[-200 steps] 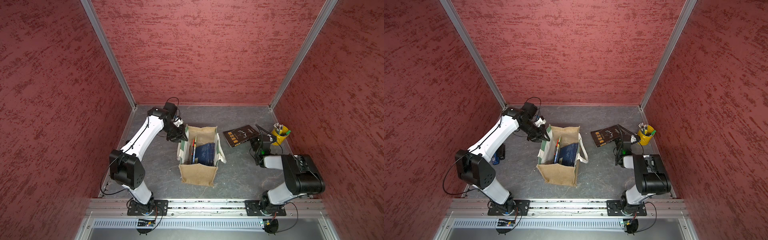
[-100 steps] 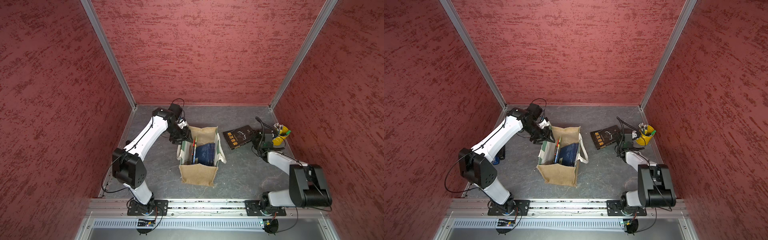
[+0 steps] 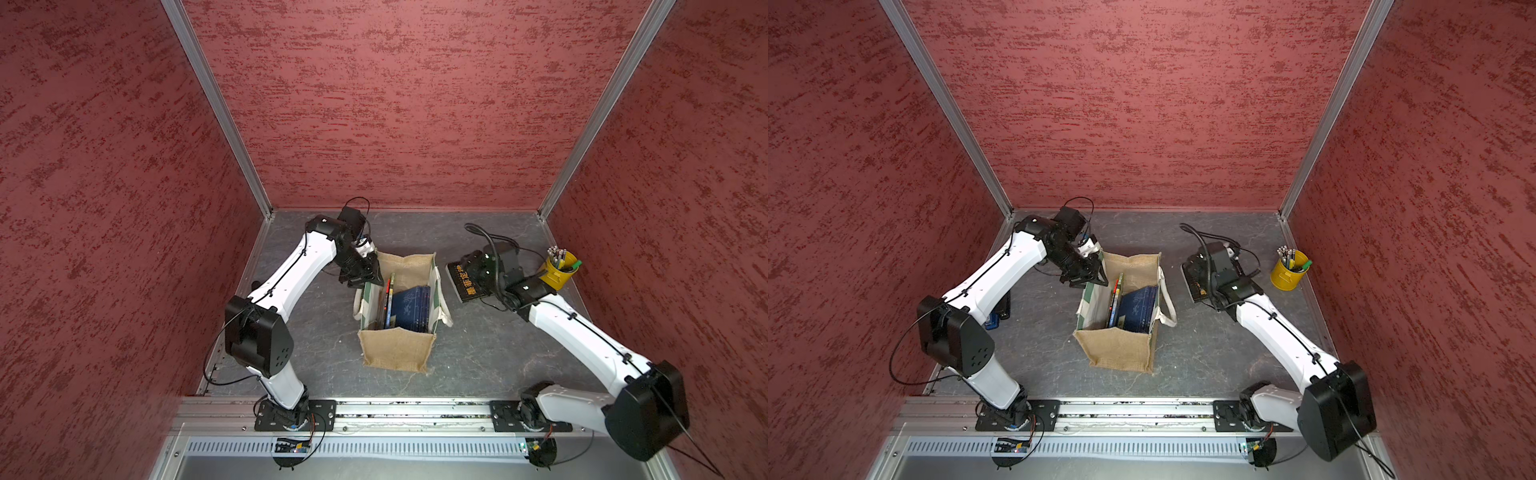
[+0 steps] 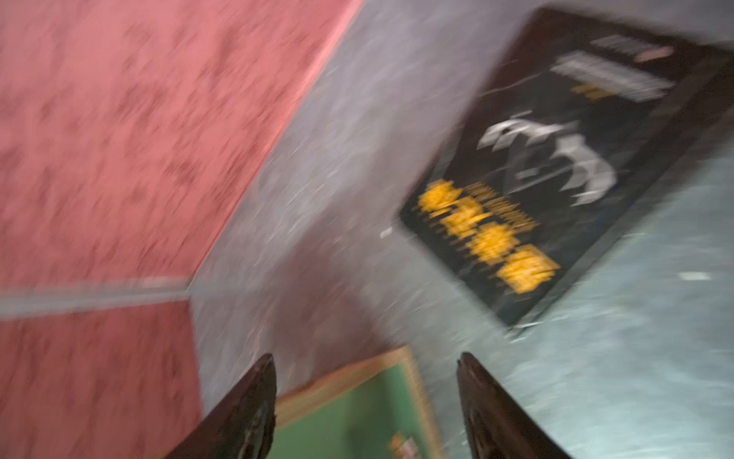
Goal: Take out the books from the canvas bag
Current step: Place the book at the center of the board, then pick up the book from the canvas bag.
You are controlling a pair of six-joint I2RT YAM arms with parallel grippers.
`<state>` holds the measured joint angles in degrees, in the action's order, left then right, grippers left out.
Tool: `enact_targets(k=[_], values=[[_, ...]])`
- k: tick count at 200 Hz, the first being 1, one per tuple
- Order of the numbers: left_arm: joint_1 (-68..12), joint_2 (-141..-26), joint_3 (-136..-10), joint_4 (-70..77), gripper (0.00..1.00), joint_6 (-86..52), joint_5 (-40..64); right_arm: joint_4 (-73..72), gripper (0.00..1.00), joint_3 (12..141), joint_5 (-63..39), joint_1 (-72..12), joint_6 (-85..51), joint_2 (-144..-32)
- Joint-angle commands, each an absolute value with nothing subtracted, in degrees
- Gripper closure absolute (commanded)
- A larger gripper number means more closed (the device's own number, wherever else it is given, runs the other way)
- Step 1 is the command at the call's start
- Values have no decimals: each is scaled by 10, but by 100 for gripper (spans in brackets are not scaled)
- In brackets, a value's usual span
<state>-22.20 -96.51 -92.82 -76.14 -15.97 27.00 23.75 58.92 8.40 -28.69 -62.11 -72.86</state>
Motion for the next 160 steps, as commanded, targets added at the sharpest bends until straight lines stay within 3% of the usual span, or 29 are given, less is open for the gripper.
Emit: enact_targets(k=[1,51,112,160], values=[[-223,-972,-942,-766,67,-157,274,306,29,693,102,-355,-574,-778],[-220,-968,-944,-766,80,-161,278,380,35,878,72,-470,-503,-923],[-204,-958,-930,-747,82,-182,315,398,47,909,57,-490,-470,-956],[-201,-963,-926,-740,82,-182,322,394,48,879,-9,-490,-459,-993]])
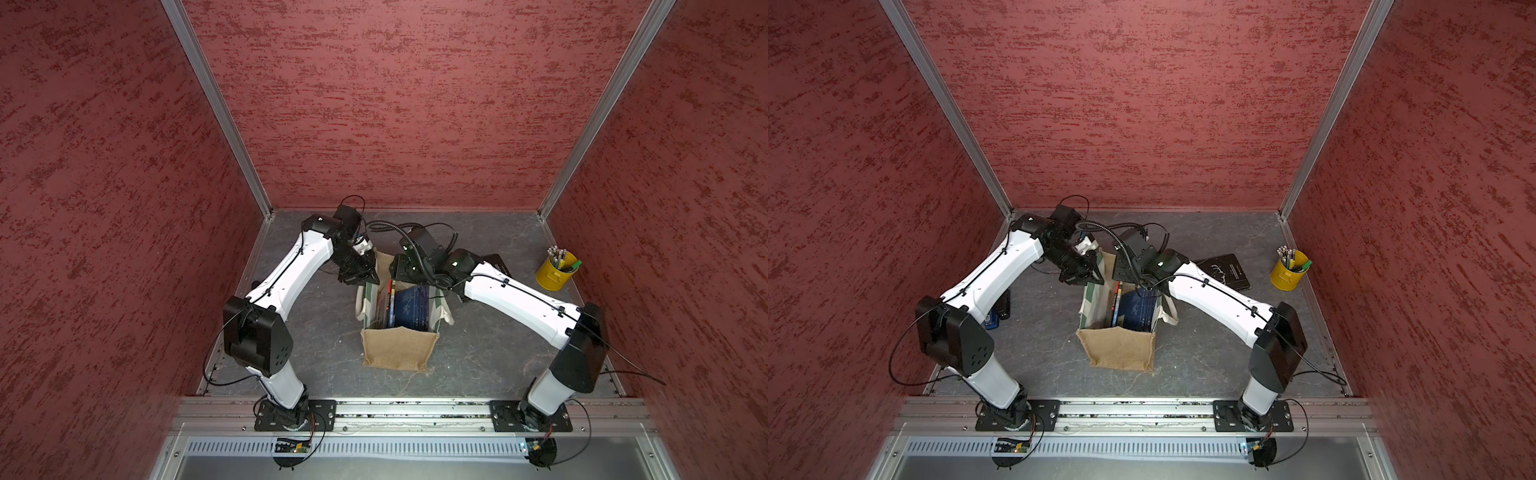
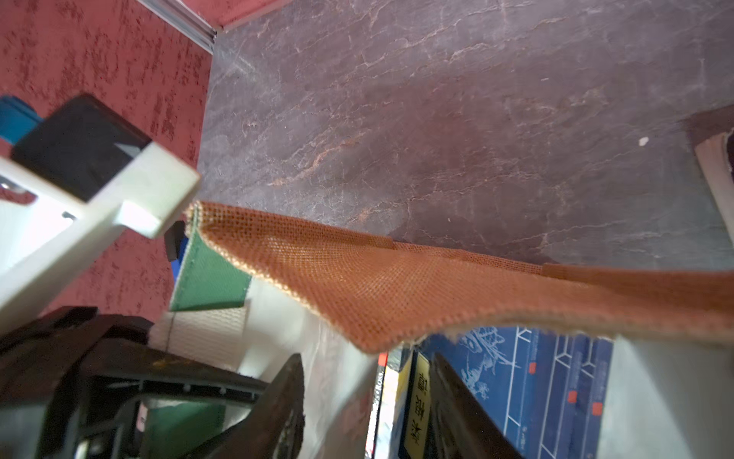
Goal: Take out the books from the canvas bag
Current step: Pick up the book from the canvas bag.
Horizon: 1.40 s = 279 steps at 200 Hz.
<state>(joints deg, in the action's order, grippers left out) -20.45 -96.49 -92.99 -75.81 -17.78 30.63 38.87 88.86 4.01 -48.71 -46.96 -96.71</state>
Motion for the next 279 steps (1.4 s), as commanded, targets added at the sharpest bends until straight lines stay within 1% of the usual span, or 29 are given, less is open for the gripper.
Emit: enact_targets(k=[1,35,61,73,85,96,113,153,173,199,216,249,267,279], values=[[-201,-963,-926,-740,82,-182,322,393,48,878,-11,-490,-459,-994],[-201,-960,-917,-738,82,-183,322,348,48,825,-26,-489,-475,-1003],[-200,-958,-913,-737,82,-185,323,335,49,832,-41,-488,-464,-1041],[-200,-958,-912,-736,82,-187,323,333,55,838,-49,-489,-461,-1055],[-200,-957,-911,-736,82,-186,322,333,64,839,-46,-489,-461,-1058],[-201,-954,-910,-736,82,-187,321,336,71,839,-38,-488,-461,-1050],[-200,-952,-908,-735,82,-189,319,342,79,836,-22,-488,-461,-1031],[-200,-954,-909,-733,82,-190,321,308,90,814,-35,-488,-464,-979],[-200,-956,-911,-734,82,-189,321,296,92,810,-34,-488,-464,-955],[-200,-956,-909,-734,81,-188,321,274,91,798,-31,-487,-466,-935],[-200,-958,-908,-733,80,-187,322,255,88,786,-41,-484,-473,-935],[-200,-960,-904,-732,79,-187,324,225,68,765,-53,-481,-487,-948],[-199,-961,-903,-731,77,-185,324,206,54,751,-63,-477,-494,-955],[-198,-962,-902,-730,77,-185,324,194,50,743,-76,-473,-497,-962]])
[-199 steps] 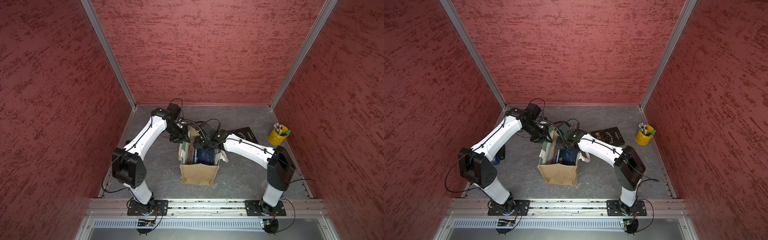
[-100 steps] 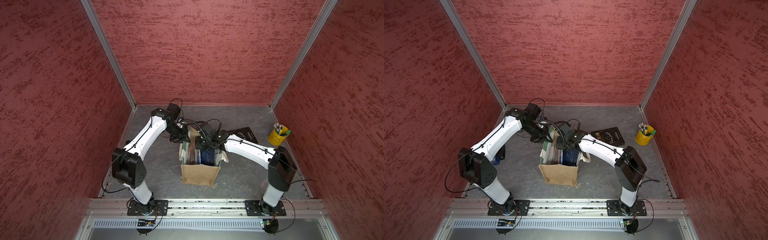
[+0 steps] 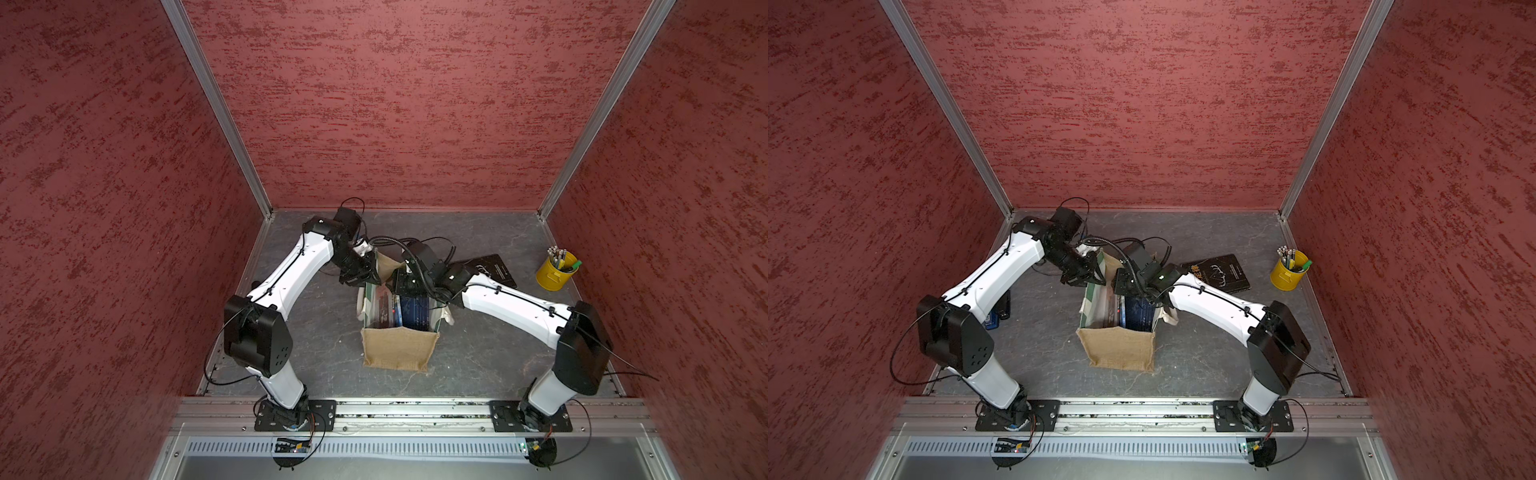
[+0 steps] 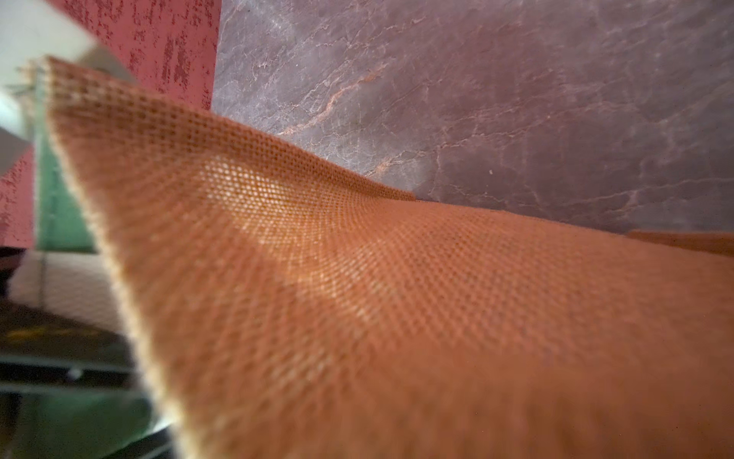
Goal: Take out the books from the canvas bag
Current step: Pick up the book from the canvas bag.
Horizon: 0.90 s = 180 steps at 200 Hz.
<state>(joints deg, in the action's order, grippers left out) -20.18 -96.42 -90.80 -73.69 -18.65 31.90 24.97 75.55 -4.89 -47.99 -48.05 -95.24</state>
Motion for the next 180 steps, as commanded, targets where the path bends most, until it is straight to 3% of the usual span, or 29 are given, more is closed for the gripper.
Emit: enact_targets(k=[1,24,55,82,139,156,180], values=[[-198,-962,-902,-730,76,-185,324,193,50,742,-76,-473,-497,-962],[-197,-963,-901,-730,76,-185,326,186,49,740,-88,-470,-495,-973],[-192,-964,-900,-729,76,-185,327,153,73,723,-109,-464,-491,-966],[-189,-965,-901,-729,76,-184,328,118,85,707,-132,-461,-488,-958],[-184,-970,-902,-729,76,-181,330,111,88,713,-152,-457,-480,-982],[-181,-969,-902,-729,76,-180,331,147,76,731,-139,-458,-474,-999],[-178,-969,-901,-728,76,-180,331,186,73,753,-127,-458,-461,-1020]])
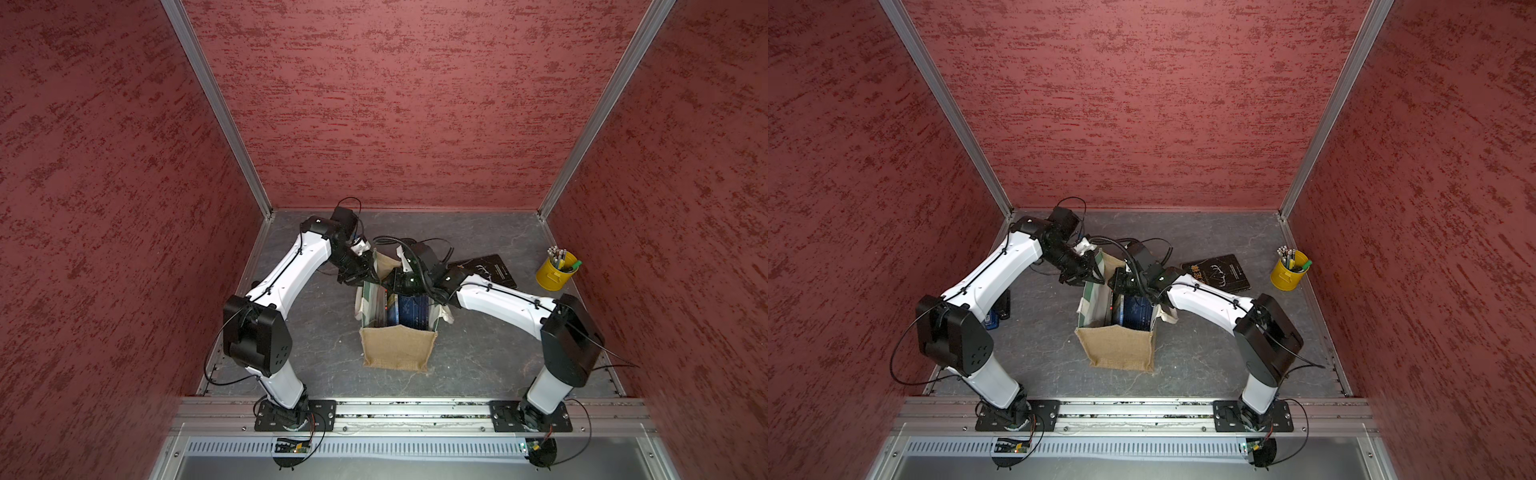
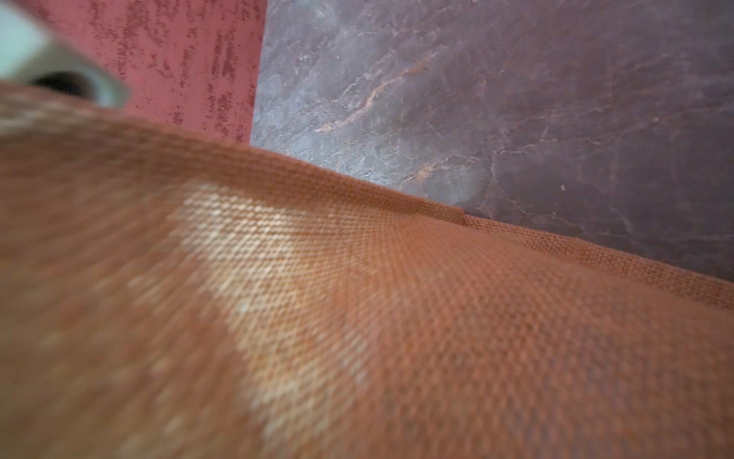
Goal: Take out the books from the canvas bag
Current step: Pick up the book from the canvas bag.
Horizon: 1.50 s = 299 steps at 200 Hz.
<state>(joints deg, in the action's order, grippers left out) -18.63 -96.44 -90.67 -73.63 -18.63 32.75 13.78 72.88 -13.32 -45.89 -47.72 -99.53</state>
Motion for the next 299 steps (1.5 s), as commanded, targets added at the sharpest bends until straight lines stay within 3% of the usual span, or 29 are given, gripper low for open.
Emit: enact_targets(k=[1,25,75,108,141,175,299], values=[[-178,-969,-900,-728,76,-180,332,187,73,754,-127,-457,-461,-1020],[-175,-969,-899,-727,76,-181,333,194,82,759,-128,-458,-449,-1026],[-172,-969,-898,-727,76,-182,333,164,87,758,-148,-458,-440,-1025],[-171,-970,-900,-727,76,-181,333,205,67,803,-136,-458,-434,-1066],[-171,-969,-900,-728,76,-181,332,225,87,836,-124,-458,-433,-1087],[-169,-968,-899,-727,76,-182,331,238,99,827,-97,-458,-432,-1059],[-169,-966,-895,-727,76,-184,329,289,100,845,-46,-458,-418,-940]])
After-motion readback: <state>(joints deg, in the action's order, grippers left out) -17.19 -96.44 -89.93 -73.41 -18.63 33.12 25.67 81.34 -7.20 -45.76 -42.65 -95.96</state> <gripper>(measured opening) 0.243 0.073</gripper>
